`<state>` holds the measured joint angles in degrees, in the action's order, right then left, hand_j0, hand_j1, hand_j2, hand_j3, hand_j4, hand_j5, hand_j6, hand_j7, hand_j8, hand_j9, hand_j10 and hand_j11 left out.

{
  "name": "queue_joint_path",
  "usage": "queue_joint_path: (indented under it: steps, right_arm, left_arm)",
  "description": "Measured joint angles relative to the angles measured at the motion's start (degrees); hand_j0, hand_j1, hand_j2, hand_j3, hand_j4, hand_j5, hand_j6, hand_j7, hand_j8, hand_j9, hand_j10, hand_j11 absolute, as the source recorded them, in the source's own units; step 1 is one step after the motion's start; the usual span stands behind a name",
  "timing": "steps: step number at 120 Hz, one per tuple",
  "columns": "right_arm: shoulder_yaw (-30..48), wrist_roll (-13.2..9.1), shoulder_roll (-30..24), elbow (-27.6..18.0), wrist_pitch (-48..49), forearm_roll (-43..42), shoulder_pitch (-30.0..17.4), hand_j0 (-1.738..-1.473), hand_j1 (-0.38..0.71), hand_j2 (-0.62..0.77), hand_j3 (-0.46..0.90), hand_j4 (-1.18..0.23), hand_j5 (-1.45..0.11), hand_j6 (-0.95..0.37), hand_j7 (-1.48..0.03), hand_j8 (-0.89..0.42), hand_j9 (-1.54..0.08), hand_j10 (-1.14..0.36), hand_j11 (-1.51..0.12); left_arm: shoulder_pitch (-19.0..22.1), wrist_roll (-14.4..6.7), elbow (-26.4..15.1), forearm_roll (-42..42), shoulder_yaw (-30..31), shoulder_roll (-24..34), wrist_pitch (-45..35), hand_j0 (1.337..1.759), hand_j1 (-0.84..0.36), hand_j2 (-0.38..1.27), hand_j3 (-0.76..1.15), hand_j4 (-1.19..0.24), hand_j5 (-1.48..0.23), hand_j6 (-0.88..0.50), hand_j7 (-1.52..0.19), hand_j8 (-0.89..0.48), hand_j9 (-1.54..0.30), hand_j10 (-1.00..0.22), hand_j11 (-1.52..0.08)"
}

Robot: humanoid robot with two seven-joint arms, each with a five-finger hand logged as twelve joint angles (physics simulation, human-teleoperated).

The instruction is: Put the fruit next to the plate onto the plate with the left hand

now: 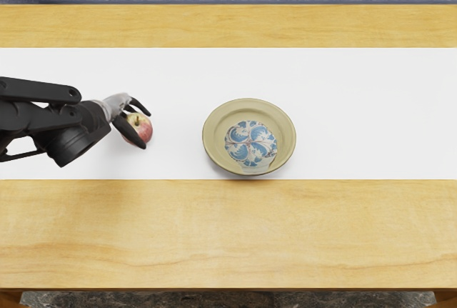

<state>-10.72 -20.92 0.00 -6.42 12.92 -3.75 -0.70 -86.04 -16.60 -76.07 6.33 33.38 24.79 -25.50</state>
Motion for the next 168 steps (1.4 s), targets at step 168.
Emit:
queue_joint_path:
  steps: [168]
  right_arm:
    - [0.0, 0.0, 0.0, 0.0, 0.0, 0.0, 0.0, -1.658, -0.35, 0.00, 0.00, 0.00, 0.00, 0.00, 0.00, 0.00, 0.00, 0.00, 0.00]
  left_arm:
    - [-11.3, 0.0, 0.3, -0.5, -9.2, -7.7, 0.4, 1.658, 0.21, 0.07, 0.00, -0.12, -0.16, -0.11, -0.16, -0.10, -0.16, -0.12, -0.16]
